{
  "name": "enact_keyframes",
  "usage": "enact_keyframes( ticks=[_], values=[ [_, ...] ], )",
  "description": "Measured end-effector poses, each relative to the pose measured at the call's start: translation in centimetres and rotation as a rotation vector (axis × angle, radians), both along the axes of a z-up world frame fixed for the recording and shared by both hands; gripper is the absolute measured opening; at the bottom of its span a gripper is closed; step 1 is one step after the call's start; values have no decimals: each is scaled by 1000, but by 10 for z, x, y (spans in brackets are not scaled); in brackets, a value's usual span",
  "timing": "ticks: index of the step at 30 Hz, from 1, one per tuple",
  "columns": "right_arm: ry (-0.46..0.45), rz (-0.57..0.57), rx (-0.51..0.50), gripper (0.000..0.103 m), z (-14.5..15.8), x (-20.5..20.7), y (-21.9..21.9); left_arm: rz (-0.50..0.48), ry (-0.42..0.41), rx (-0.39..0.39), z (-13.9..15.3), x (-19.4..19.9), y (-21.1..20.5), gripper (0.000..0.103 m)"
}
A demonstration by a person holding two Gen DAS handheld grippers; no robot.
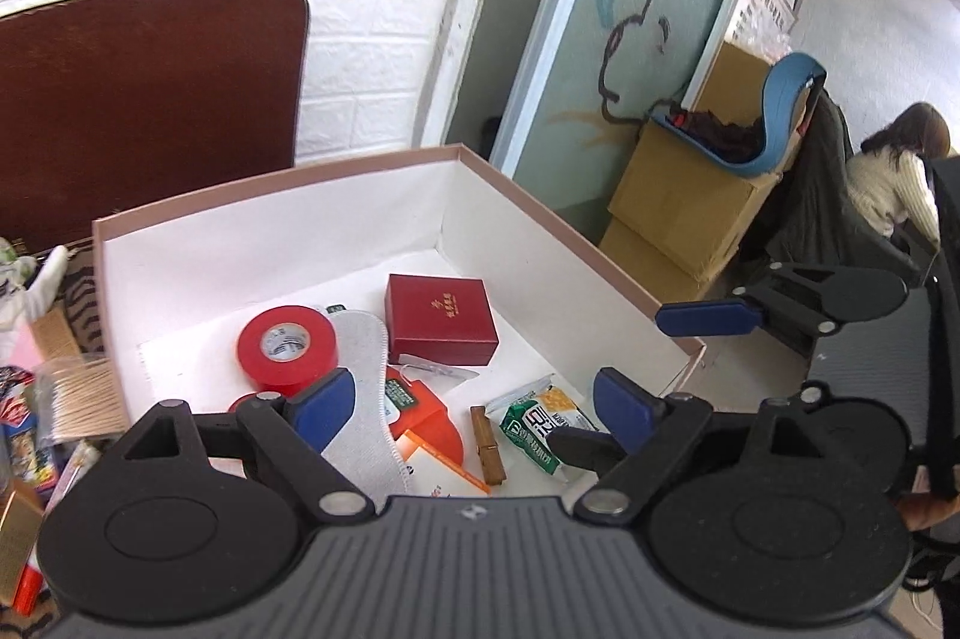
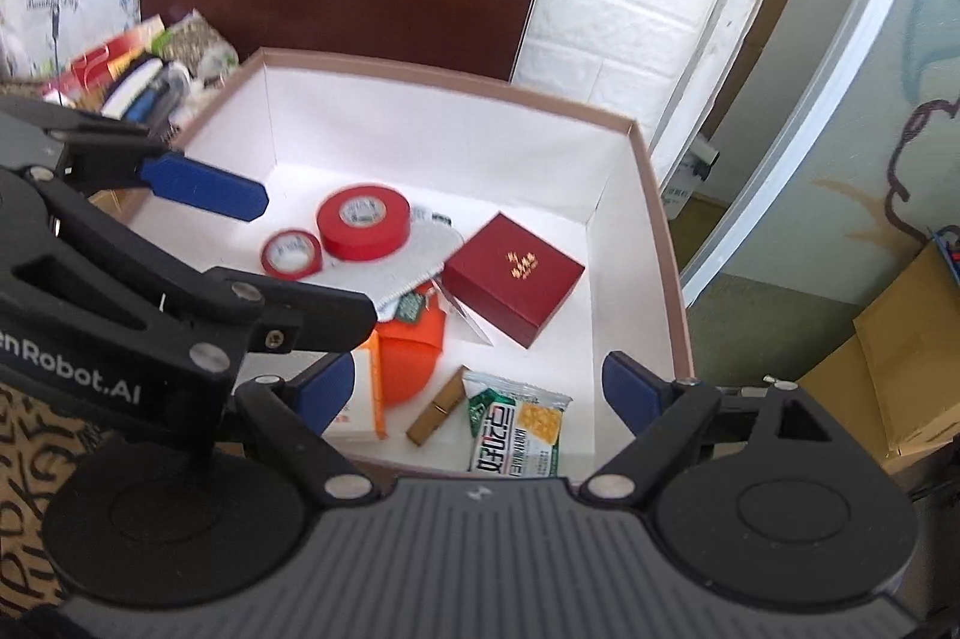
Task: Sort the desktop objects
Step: 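Move both tools back from the box to the pile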
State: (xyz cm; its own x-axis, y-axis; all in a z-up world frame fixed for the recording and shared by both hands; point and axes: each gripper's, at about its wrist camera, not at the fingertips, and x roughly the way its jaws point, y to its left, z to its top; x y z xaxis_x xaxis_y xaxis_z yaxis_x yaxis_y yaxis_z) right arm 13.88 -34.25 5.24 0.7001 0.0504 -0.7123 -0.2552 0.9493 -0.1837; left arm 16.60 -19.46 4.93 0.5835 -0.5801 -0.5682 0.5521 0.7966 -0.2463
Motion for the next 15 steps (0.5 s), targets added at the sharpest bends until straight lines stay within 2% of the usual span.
enact_keyframes(
  ticks=[8, 15],
  values=[
    [-117, 21, 73, 88, 21, -38, 30, 83, -57, -61, 7, -35, 45, 91],
    [-198, 92, 115, 88, 19, -63, 78, 185, -146, -49, 6, -73, 98, 91]
  ],
)
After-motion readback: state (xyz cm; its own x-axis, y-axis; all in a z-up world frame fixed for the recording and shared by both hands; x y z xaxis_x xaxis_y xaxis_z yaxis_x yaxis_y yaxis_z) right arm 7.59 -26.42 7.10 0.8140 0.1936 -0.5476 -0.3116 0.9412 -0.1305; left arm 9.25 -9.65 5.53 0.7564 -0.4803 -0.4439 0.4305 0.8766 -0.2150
